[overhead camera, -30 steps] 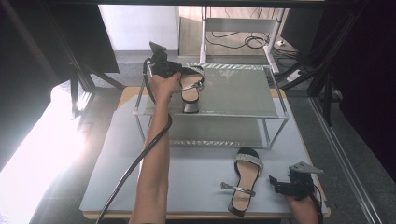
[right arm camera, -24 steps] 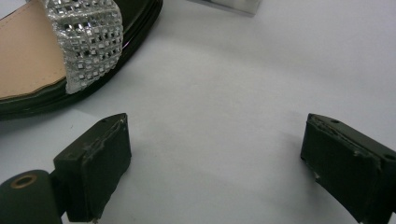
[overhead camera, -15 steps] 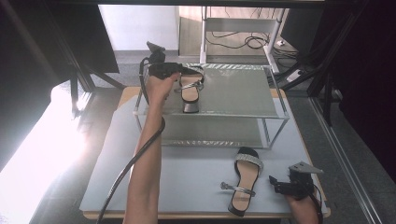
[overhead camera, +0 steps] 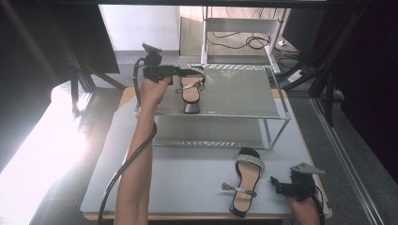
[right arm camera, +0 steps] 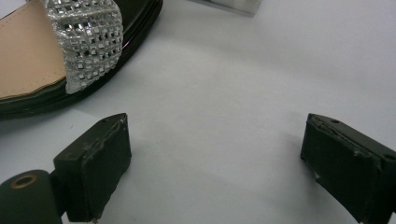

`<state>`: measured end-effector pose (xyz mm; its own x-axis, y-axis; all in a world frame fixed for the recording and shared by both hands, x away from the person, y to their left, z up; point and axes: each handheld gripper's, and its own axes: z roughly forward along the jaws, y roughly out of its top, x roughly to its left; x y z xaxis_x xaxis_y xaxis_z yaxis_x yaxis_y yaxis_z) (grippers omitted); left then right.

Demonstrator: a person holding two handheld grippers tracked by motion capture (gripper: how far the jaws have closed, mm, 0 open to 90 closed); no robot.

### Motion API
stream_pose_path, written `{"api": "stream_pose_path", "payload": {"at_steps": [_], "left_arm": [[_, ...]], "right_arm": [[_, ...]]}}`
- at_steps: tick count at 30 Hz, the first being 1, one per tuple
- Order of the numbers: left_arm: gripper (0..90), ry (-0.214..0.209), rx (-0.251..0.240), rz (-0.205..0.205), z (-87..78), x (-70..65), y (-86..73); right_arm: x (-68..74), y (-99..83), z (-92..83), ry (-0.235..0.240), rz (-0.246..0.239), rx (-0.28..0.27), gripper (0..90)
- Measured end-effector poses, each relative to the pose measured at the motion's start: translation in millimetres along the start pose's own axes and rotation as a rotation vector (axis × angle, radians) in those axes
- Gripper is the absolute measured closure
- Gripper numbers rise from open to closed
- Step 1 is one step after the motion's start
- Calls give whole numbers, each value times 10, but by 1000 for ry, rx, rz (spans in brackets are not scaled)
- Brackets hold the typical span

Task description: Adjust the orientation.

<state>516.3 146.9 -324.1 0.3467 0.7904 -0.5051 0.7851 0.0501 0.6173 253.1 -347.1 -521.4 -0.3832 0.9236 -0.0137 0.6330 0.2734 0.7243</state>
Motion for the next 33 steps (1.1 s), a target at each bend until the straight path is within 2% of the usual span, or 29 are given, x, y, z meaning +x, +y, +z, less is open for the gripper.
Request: {"api": "stream_pose_path", "payload": {"at_steps": [3,8,16,33], "left_arm": [[3,12,-18,19,-107,44,-26],[0,18,-35,27,-193,76,-62],[0,-31,-86,47,-339,98,-177],[0,-77,-115,105,-608,156,-473]], "right_arm": [[0,0,0,0,0,0,80],[1,0,0,0,0,0,80],[2,0,-1,0,2,0,80],[3,0,-1,0,1,0,80]]}}
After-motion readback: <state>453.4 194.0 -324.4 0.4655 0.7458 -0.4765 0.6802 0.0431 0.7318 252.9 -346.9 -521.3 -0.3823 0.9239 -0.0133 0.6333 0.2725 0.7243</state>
